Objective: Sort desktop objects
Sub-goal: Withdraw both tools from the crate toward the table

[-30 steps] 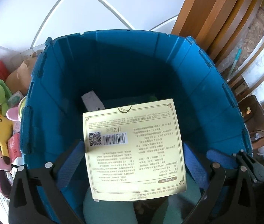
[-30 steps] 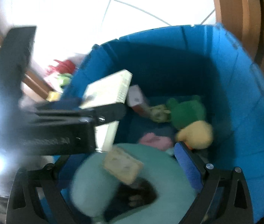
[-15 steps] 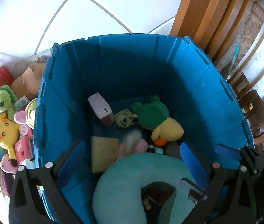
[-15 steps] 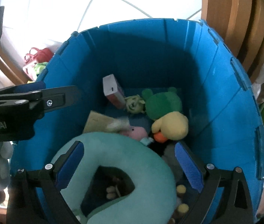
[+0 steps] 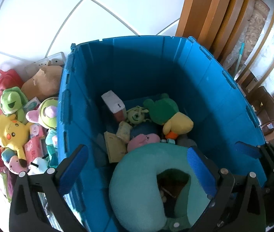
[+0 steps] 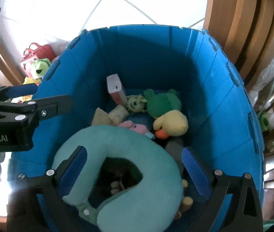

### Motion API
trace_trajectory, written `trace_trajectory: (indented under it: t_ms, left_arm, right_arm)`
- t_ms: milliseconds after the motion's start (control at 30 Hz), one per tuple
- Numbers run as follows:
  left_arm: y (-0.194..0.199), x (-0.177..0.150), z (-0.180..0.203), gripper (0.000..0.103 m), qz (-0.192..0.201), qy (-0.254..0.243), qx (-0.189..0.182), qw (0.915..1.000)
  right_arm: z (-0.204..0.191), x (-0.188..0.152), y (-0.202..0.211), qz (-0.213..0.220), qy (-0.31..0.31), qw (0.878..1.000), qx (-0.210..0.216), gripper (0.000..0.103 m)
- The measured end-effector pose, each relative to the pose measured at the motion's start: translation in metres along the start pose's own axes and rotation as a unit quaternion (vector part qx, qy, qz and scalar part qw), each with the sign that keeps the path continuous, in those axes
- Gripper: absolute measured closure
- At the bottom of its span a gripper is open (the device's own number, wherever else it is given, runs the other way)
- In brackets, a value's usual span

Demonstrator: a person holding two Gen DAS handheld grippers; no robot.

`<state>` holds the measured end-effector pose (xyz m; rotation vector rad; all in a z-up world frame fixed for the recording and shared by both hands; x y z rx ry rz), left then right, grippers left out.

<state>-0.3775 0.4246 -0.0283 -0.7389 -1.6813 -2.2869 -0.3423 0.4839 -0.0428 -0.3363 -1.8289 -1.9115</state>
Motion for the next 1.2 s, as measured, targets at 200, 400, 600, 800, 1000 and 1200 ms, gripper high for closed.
trace_trajectory:
  t_ms: [200, 400, 600, 800, 1000, 1200]
  left_arm:
    - [0.023, -0.018, -0.007, 0.000, 0.010, -0.002, 0.002, 0.9999]
    - [0.055, -0.042, -0.033, 0.000, 0.023, -0.003, 0.005, 0.9997]
    - [0.100, -0.071, -0.085, 0.000, 0.042, -0.003, 0.019, 0.9990]
    - [0.142, -0.118, -0.167, 0.000, 0.052, 0.013, 0.036, 0.9979]
    - [0.172, -0.179, -0.269, 0.000, 0.061, 0.029, 0.076, 0.9948]
    - [0.189, -0.240, -0.370, 0.000, 0.064, 0.079, 0.099, 0.9898]
  right_arm:
    - [-0.010, -0.016, 0.018, 0.005, 0.011, 1.000, -0.016, 0.004]
    - [-0.030, -0.023, 0.038, 0.019, 0.017, 0.999, -0.026, 0.003]
    - [-0.079, -0.027, 0.055, 0.032, 0.033, 0.998, -0.035, 0.002]
    - [-0.151, -0.031, 0.070, 0.054, 0.049, 0.997, -0.037, 0.002]
    - [-0.239, -0.048, 0.081, 0.086, 0.067, 0.994, -0.022, 0.000]
    - [-0.315, -0.065, 0.084, 0.111, 0.085, 0.990, 0.024, 0.000]
Point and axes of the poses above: each gripper's, at about its wrist camera, not at the fingertips, and y roughly against the way its jaws point, z to its right, x to its top, the point moved 9 cm from there along -y, roughly the way its jaws point, and after that the axes turned 9 degrees about -x, right-handed, at the moved point
